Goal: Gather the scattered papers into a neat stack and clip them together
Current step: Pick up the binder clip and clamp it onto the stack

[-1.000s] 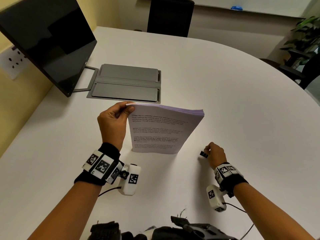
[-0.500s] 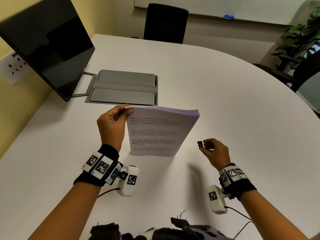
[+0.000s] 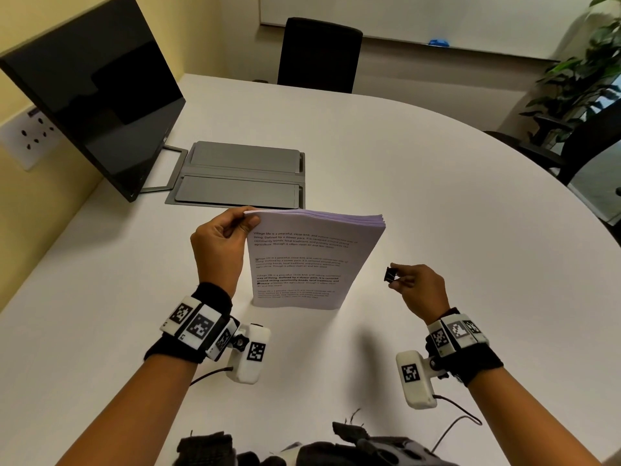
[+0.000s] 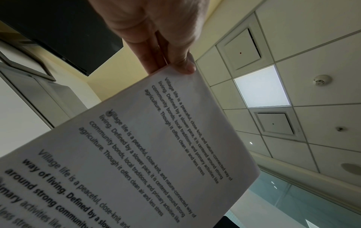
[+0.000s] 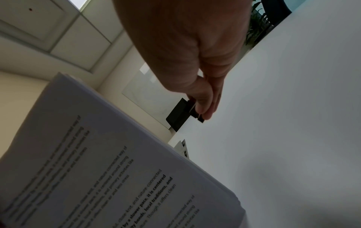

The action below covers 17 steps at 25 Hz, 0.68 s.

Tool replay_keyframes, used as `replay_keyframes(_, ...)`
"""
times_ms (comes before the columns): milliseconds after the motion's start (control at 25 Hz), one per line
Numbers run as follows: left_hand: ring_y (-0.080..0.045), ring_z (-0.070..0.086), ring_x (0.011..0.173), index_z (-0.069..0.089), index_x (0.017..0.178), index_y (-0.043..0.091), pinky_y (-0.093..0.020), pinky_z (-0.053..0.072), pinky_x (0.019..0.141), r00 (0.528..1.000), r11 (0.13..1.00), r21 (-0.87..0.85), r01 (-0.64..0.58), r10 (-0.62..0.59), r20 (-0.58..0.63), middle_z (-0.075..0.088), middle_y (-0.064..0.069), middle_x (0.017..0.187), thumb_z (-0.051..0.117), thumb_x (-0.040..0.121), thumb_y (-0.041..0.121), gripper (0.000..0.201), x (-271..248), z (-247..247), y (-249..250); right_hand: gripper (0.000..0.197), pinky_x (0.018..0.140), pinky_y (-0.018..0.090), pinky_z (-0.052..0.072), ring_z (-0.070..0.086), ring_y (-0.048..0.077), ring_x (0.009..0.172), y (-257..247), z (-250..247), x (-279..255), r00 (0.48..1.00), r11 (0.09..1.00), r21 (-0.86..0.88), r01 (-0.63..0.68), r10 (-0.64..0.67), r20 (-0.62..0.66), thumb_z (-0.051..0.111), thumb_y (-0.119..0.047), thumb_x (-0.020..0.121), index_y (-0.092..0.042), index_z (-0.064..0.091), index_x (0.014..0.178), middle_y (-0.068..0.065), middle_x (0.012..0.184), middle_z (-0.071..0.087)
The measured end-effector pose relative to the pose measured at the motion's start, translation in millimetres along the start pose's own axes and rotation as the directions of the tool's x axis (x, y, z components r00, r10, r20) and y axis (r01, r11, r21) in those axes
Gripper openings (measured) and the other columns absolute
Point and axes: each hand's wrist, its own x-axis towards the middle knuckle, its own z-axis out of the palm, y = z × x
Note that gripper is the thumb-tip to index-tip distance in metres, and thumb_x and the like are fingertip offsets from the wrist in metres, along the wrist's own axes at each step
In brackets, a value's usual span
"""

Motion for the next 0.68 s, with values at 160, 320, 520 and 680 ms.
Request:
replay_keyframes(160,-0.007,0.063,0.077,0.068,0.099,0.015,-0.012,0.054,0.074,1.000,1.000,0.011,-0.009,0.009,0.003,0.069,-0.001,0.089,0.062,0.086,0.015,0.014,-1,0,0,0.039,0.085,0.020,0.042,0.068,0.024,0.095,-4,-1,-5,0.999,0.991,0.124,-0.048,0.049,-0.004,0.078,-0.009,0.072,-0.007,0.069,0.109,0.015,0.098,0.073)
replay_keyframes(320,0.001,0.064,0.074,0.067,0.098,0.020,-0.010,0.053,0.072,1.000,1.000,0.008,-0.013,0.013,0.010,0.068,0.005,0.085,0.062,0.086,0.016,0.013,-2,-1,0,0.031,0.078,0.019,0.042,0.065,0.016,0.085,-6,1,-7,0.997,0.984,0.171,-0.050,0.059,-0.050,0.080,-0.016,0.070,-0.010,0.072,0.099,0.008,0.095,0.073)
replay_keyframes(520,-0.009,0.065,0.079,0.068,0.098,0.018,-0.016,0.055,0.075,1.000,1.000,-0.010,-0.005,0.005,0.006,0.069,-0.001,0.087,0.063,0.085,0.015,0.014,-1,0,0,0.027,0.070,0.003,0.041,0.065,0.016,0.084,-9,0,-9,0.998,0.983,0.181,0.001,0.011,-0.067,0.077,-0.012,0.073,-0.010,0.070,0.099,0.008,0.095,0.072)
replay_keyframes(680,-0.010,0.065,0.079,0.067,0.098,0.018,-0.014,0.055,0.074,1.000,1.000,-0.007,-0.005,0.005,0.010,0.068,0.000,0.085,0.063,0.085,0.015,0.013,-1,0,1,0.029,0.063,-0.007,0.040,0.064,-0.008,0.068,-17,-4,-11,0.994,0.960,0.278,0.025,0.005,-0.105,0.078,-0.005,0.070,-0.008,0.072,0.099,0.010,0.093,0.073)
